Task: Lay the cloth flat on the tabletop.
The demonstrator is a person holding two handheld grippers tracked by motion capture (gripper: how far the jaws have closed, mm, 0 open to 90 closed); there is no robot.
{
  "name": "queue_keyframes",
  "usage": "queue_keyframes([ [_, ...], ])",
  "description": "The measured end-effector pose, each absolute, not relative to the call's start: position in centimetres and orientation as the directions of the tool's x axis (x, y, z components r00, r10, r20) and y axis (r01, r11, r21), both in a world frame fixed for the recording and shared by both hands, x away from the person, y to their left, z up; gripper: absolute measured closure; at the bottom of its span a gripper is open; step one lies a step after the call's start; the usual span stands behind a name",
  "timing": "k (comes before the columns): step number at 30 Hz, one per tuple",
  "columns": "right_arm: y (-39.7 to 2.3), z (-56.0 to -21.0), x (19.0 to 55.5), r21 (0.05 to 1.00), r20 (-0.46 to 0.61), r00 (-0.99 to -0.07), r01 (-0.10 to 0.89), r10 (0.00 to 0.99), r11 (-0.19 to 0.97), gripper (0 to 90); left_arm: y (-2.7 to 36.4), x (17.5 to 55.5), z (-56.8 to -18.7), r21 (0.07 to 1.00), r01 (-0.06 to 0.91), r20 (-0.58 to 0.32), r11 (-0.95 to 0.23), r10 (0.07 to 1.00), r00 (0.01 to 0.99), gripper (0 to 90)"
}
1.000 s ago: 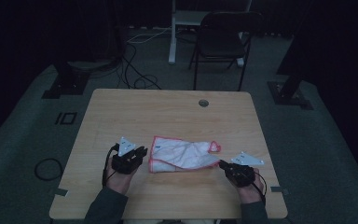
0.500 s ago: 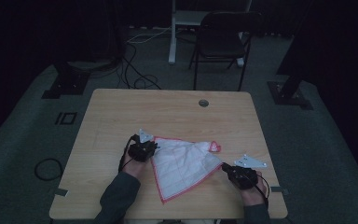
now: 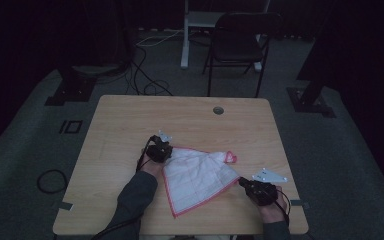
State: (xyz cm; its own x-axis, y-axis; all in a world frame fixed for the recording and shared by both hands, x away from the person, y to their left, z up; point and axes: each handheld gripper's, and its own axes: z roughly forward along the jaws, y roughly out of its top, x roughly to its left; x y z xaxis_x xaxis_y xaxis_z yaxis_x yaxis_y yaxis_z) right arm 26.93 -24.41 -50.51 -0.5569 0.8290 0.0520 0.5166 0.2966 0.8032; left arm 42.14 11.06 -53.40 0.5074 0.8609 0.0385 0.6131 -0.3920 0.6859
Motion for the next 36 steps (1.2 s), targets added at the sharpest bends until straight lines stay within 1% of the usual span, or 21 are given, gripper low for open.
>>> queue_keyframes([
  [7,-24.4,-50.6,26.5,0.802,0.055,-0.562,0.517,0.825,0.298,90.0,13.3,42.5,-53.2,0.675,0.65,0.05,-0.349,0.901,0.432,86.7],
  [14,-24.2,-50.7,26.5,0.798,0.045,-0.57,0.514,0.82,0.314,90.0,15.5,42.6,-53.2,0.673,0.686,0.026,-0.277,0.935,0.353,87.6],
  [20,-24.1,-50.8,26.4,0.796,0.041,-0.577,0.512,0.816,0.322,90.0,16.9,42.7,-53.1,0.668,0.71,-0.003,-0.224,0.953,0.303,87.8],
  [22,-23.8,-50.9,26.4,0.789,0.042,-0.591,0.514,0.806,0.336,90.0,16.9,42.6,-52.8,0.68,0.702,-0.007,-0.212,0.956,0.295,85.6],
  [23,-23.7,-51.0,26.4,0.786,0.039,-0.593,0.516,0.804,0.341,90.0,16.9,42.4,-52.6,0.691,0.693,-0.016,-0.206,0.954,0.3,83.1],
  [25,-23.6,-51.2,26.4,0.781,0.039,-0.598,0.518,0.801,0.349,90.0,16.7,41.7,-51.8,0.714,0.669,-0.017,-0.206,0.95,0.311,81.4],
  [28,-23.4,-51.4,26.4,0.776,0.037,-0.601,0.52,0.798,0.356,90.0,15.9,40.1,-50.5,0.74,0.626,0.003,-0.246,0.932,0.363,81.1],
  [30,-23.3,-51.5,26.4,0.774,0.037,-0.602,0.522,0.797,0.359,90.0,15.3,38.8,-49.9,0.756,0.601,-0.005,-0.259,0.916,0.4,81.0],
  [33,-23.3,-51.5,26.4,0.773,0.034,-0.605,0.521,0.795,0.364,90.0,14.0,36.8,-49.8,0.759,0.583,-0.023,-0.288,0.884,0.466,81.0],
  [36,-23.3,-51.6,26.4,0.77,0.03,-0.606,0.521,0.795,0.368,90.0,12.4,34.5,-50.6,0.743,0.579,-0.041,-0.335,0.841,0.539,81.0],
])
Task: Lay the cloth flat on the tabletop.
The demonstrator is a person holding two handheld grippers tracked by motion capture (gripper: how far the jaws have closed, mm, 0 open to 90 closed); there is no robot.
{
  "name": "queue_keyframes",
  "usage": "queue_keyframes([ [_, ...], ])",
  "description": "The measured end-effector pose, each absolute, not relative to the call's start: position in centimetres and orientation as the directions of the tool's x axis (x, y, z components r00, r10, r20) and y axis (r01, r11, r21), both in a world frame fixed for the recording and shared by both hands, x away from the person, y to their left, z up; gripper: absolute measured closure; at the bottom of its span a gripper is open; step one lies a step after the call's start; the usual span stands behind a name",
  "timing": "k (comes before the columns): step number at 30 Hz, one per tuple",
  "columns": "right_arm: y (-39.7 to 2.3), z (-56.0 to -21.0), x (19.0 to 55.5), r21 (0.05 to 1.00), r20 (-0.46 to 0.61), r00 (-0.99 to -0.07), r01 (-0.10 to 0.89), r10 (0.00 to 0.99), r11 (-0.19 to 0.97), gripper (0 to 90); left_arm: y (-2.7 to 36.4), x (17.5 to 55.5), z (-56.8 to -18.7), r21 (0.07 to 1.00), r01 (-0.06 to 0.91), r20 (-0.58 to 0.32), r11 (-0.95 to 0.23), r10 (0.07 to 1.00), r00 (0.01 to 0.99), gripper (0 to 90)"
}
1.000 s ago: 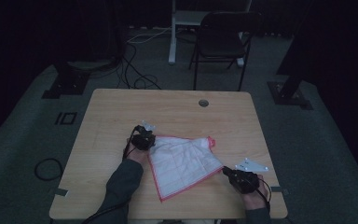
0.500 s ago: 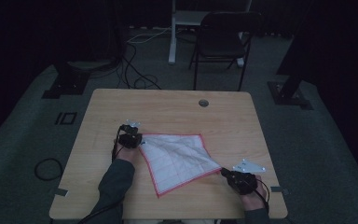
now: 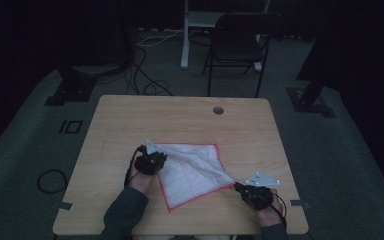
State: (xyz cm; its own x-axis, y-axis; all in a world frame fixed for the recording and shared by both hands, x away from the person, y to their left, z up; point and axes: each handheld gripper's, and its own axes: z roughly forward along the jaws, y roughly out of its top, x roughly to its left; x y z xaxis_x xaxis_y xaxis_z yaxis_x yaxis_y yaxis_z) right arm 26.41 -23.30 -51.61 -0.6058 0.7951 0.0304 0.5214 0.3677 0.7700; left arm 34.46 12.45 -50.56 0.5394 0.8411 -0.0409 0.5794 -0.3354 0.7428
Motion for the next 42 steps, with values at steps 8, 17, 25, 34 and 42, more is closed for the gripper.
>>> queue_keyframes([
  [8,-23.3,-51.7,26.5,0.77,0.028,-0.603,0.522,0.797,0.368,89.9,9.6,29.8,-53.3,0.685,0.571,-0.047,-0.453,0.755,0.654,81.1],
  [17,-22.9,-51.8,26.5,0.763,0.034,-0.618,0.523,0.786,0.379,86.8,12.2,28.9,-53.3,0.666,0.583,-0.001,-0.465,0.781,0.625,82.2],
  [25,-22.4,-51.8,26.8,0.762,0.032,-0.629,0.519,0.777,0.389,85.4,15.6,29.1,-53.2,0.66,0.612,0.03,-0.437,0.829,0.559,81.5],
  [34,-21.4,-51.8,28.3,0.768,0.022,-0.625,0.51,0.78,0.388,84.0,17.5,29.7,-53.3,0.672,0.63,0.034,-0.389,0.866,0.498,79.4],
  [42,-19.6,-51.6,30.8,0.785,0.01,-0.614,0.493,0.789,0.374,80.5,18.6,30.2,-53.4,0.683,0.642,0.018,-0.347,0.887,0.461,77.6],
])
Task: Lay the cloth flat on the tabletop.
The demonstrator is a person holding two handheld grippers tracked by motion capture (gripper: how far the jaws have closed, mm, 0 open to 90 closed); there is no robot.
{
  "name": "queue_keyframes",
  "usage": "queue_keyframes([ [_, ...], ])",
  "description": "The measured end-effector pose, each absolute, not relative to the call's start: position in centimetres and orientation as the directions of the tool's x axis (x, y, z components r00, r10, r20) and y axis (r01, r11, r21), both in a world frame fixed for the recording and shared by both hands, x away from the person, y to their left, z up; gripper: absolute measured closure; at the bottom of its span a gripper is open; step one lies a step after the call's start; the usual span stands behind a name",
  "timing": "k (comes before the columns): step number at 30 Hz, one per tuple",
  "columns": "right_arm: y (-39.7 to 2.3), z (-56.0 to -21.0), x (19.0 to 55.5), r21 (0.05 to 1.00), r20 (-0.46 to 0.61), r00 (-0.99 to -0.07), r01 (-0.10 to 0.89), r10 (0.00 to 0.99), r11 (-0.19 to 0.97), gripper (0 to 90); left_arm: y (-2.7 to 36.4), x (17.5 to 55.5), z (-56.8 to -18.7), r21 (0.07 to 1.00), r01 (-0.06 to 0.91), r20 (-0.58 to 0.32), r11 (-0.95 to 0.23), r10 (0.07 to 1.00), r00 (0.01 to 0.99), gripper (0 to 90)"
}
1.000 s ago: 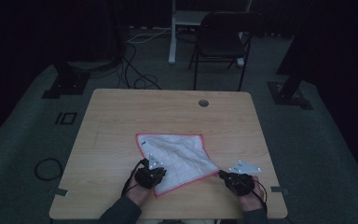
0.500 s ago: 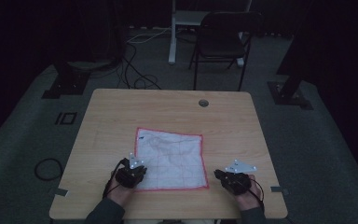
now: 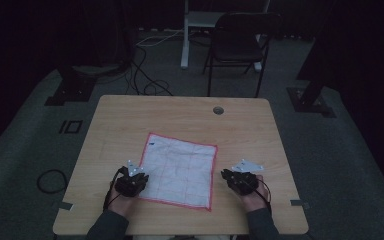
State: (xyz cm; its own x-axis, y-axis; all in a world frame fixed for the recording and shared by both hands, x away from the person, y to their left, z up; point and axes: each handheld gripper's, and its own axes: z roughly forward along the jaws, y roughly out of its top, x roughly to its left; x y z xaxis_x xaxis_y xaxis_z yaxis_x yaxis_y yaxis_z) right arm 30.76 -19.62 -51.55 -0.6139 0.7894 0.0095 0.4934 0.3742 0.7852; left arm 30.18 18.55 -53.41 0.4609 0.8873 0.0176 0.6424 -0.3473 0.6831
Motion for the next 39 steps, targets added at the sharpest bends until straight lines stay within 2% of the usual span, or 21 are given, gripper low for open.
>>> queue_keyframes([
  [9,-15.2,-52.7,32.2,0.769,0.014,-0.658,0.488,0.753,0.413,71.0,19.1,30.3,-53.6,0.694,0.637,0.014,-0.335,0.891,0.453,77.0],
  [15,-14.2,-54.1,32.8,0.727,0.006,-0.67,0.513,0.743,0.456,69.5,19.3,30.2,-53.6,0.695,0.64,0.011,-0.327,0.895,0.446,76.9],
  [20,-14.7,-54.1,32.6,0.725,-0.003,-0.675,0.507,0.738,0.466,70.6,19.2,29.9,-53.6,0.693,0.645,0.005,-0.323,0.896,0.444,77.4],
  [27,-16.4,-54.0,32.6,0.717,-0.012,-0.66,0.518,0.751,0.466,71.3,17.9,28.0,-53.6,0.697,0.622,0.001,-0.356,0.869,0.495,77.2],
  [32,-18.0,-54.0,33.0,0.718,-0.016,-0.64,0.528,0.769,0.454,70.9,16.7,27.1,-53.7,0.703,0.609,-0.034,-0.368,0.838,0.545,75.5],
  [39,-18.9,-54.1,33.4,0.718,0.008,-0.628,0.545,0.778,0.433,68.4,16.3,27.2,-53.3,0.74,0.578,-0.04,-0.345,0.835,0.549,71.8],
])
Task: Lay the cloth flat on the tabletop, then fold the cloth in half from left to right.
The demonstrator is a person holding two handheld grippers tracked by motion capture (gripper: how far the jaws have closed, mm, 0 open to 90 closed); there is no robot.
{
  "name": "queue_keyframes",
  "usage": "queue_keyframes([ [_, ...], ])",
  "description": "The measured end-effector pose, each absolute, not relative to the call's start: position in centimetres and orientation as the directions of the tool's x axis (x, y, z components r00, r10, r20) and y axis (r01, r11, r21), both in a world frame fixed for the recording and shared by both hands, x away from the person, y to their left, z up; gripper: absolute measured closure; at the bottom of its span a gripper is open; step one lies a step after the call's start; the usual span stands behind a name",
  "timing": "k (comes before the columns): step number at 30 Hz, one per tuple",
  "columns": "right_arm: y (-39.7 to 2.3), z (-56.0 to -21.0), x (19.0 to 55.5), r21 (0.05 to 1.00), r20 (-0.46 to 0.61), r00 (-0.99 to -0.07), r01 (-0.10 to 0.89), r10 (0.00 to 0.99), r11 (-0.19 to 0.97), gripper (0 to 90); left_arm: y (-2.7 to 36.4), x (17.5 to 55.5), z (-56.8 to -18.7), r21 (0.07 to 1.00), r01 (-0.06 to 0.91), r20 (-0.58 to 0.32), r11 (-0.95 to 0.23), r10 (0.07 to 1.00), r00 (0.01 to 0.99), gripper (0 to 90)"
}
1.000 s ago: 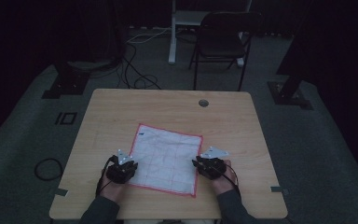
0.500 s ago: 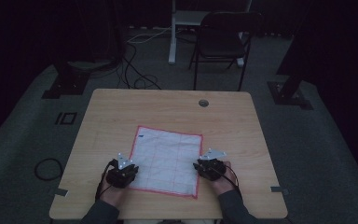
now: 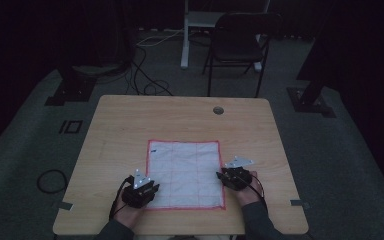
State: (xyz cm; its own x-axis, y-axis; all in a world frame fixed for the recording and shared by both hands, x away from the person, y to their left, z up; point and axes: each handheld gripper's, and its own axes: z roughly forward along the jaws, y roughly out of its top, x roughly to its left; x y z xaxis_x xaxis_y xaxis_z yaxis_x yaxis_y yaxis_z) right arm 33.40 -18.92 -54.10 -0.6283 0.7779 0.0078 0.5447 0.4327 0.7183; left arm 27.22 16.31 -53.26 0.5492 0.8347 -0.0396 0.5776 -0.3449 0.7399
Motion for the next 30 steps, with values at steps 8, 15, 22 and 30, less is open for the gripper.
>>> queue_keyframes([
  [8,-18.9,-54.0,33.3,0.714,0.001,-0.627,0.546,0.779,0.439,68.5,17.6,28.4,-52.7,0.77,0.574,-0.042,-0.279,0.875,0.482,68.8],
  [15,-19.1,-54.1,33.2,0.716,0.003,-0.624,0.546,0.781,0.434,68.3,19.0,29.7,-53.1,0.773,0.592,-0.062,-0.227,0.903,0.426,66.9],
  [22,-19.1,-54.1,33.2,0.715,0.0,-0.623,0.547,0.782,0.435,67.8,19.2,30.5,-53.4,0.78,0.592,-0.065,-0.203,0.915,0.399,62.9],
  [30,-19.2,-54.1,33.1,0.717,0.006,-0.615,0.552,0.789,0.425,65.3,18.7,31.2,-53.8,0.774,0.601,-0.06,-0.2,0.921,0.384,57.7],
])
